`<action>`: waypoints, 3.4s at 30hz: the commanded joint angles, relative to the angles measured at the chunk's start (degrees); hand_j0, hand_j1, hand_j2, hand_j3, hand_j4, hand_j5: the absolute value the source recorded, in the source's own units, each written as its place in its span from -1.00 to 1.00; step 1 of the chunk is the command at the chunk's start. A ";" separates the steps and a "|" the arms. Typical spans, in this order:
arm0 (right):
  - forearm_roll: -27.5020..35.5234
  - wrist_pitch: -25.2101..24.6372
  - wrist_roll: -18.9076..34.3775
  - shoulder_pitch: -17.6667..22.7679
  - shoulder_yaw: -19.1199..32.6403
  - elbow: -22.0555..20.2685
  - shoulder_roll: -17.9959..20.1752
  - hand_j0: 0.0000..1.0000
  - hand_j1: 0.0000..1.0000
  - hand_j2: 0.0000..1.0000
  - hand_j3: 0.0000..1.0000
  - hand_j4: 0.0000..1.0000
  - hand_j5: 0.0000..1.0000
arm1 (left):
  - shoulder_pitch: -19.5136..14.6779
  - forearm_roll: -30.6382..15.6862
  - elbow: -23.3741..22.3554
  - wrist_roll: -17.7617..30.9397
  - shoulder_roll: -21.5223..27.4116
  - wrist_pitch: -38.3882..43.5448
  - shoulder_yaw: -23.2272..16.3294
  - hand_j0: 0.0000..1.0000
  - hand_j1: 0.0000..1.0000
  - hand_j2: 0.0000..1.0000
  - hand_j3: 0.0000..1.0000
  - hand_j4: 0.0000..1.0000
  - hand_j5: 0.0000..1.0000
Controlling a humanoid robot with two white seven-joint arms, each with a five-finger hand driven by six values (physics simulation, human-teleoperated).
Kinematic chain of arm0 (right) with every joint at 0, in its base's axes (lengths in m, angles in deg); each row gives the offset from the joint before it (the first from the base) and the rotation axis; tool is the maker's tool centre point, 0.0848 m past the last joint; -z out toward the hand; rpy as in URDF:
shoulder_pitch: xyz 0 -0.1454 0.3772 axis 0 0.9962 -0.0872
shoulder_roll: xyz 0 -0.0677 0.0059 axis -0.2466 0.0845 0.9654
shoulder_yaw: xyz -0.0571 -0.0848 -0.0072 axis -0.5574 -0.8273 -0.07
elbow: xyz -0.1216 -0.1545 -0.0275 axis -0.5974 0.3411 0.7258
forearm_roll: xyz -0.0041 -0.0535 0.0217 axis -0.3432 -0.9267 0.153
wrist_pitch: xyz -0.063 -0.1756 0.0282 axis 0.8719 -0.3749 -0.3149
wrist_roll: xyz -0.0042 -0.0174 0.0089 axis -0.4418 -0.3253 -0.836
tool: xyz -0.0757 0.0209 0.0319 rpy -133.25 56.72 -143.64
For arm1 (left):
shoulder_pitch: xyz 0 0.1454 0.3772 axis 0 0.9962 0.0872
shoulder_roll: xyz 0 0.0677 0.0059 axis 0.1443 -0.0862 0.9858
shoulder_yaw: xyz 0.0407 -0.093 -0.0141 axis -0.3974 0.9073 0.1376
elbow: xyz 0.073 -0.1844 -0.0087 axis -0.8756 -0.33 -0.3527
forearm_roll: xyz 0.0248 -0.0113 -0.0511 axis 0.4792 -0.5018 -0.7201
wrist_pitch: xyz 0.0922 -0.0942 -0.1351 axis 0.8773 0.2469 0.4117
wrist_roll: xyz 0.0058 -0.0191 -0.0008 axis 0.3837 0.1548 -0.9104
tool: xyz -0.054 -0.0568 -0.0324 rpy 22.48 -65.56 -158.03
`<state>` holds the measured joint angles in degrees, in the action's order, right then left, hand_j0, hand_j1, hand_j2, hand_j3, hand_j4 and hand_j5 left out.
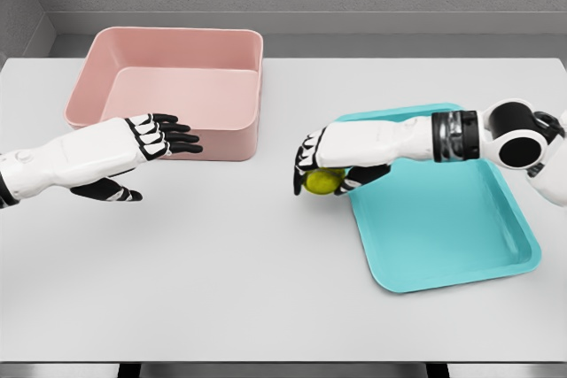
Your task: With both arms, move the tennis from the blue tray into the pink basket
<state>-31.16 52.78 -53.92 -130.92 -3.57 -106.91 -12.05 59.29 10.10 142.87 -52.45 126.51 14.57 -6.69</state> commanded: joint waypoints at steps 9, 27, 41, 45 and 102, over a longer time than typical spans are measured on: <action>0.37 -0.32 0.97 -0.09 -0.03 -0.02 -3.38 0.17 0.17 0.17 0.17 0.17 0.17 | 0.18 -0.30 -0.90 0.03 0.46 0.05 0.01 1.00 1.00 1.00 1.00 1.00 1.00; -0.60 -0.93 1.76 -0.09 -0.73 2.00 -10.41 0.17 0.17 0.17 0.17 0.17 0.17 | 0.97 -0.39 -4.86 0.03 0.46 0.05 0.01 1.00 1.00 1.00 1.00 1.00 1.00; -1.74 -1.20 2.12 -0.18 -3.10 6.40 -16.30 0.17 0.17 0.17 0.17 0.17 0.17 | 0.97 -0.39 -4.86 0.03 0.46 0.05 0.01 1.00 1.00 1.00 1.00 1.00 1.00; -1.74 -1.20 2.03 -0.18 -3.72 7.89 -17.53 0.17 0.17 0.17 0.17 0.17 0.17 | 0.97 -0.39 -4.86 0.03 0.37 0.05 0.01 1.00 1.00 1.00 1.00 1.00 1.00; -1.92 1.20 1.50 -3.34 5.68 -0.28 3.30 1.00 1.00 1.00 1.00 1.00 1.00 | 5.01 -6.37 0.15 -5.50 4.33 0.05 0.01 1.00 1.00 1.00 1.00 1.00 1.00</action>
<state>-33.45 54.12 -52.46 -134.17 -0.04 -107.16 -11.46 64.21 5.36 142.96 -55.08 130.16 14.57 -6.55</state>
